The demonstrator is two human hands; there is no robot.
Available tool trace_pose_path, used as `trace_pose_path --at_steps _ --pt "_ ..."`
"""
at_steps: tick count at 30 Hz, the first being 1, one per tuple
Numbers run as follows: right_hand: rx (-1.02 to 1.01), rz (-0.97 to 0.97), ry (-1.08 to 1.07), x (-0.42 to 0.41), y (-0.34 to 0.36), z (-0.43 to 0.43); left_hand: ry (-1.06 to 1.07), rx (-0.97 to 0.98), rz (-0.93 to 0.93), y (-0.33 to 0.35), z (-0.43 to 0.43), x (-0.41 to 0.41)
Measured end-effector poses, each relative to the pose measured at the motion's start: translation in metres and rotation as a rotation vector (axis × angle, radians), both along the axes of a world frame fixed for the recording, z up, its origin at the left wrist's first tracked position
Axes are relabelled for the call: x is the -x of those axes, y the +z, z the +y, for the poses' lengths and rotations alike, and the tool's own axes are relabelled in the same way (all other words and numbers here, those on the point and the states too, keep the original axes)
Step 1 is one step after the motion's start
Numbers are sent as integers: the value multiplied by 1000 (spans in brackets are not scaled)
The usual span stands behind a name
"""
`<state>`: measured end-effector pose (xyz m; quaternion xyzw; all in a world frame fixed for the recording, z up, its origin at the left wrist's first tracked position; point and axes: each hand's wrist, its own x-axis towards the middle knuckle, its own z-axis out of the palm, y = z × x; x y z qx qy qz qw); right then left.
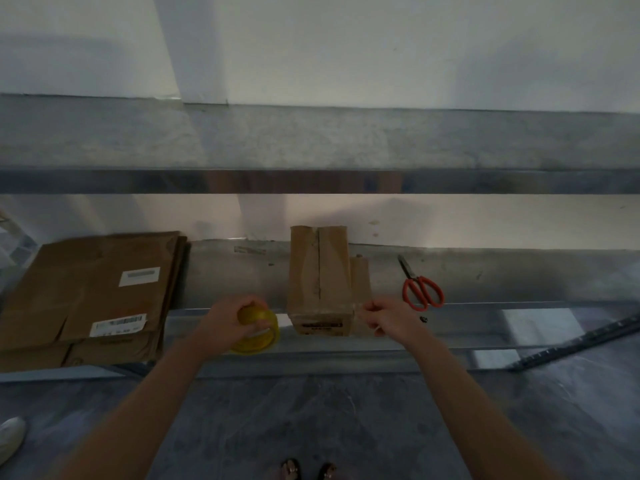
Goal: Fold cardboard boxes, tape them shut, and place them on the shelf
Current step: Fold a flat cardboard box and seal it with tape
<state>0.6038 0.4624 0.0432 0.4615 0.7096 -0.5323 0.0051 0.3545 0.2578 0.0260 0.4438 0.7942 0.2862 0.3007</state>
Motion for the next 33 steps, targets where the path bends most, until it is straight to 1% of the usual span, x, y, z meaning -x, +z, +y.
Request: trace_pose_path --at_steps 6,8,12,17,20,23,26,28,30,31,33 --pt "181 102 -110 -4 -17 0 -81 39 -3 -1 22 -9" --pt "206 100 -137 -3 -25 -1 -111 84 8 -3 27 -7" --pt "230 161 -201 -1 -37 -9 -172 169 66 -3 35 -10" --pt "19 170 -130 -9 -56 -16 -199 215 41 -8 33 -11" --pt "-8 173 -154 -8 -58 -21 -204 188 51 -6 35 -19" --pt "-112 191 -211 -5 -53 -27 -153 170 50 -7 40 -22" --pt "-245 316 -188 -12 -47 -35 -137 201 63 -5 40 -19" --pt "-302 381 -70 -16 -45 -37 -148 204 79 -4 41 -17" --pt "-372 331 56 -11 -46 -37 -170 211 101 -1 42 -18" --pt "-399 290 80 -6 -47 -37 -170 215 93 2 43 -19" --pt "-407 235 57 5 -46 -36 -167 186 75 8 43 -22"
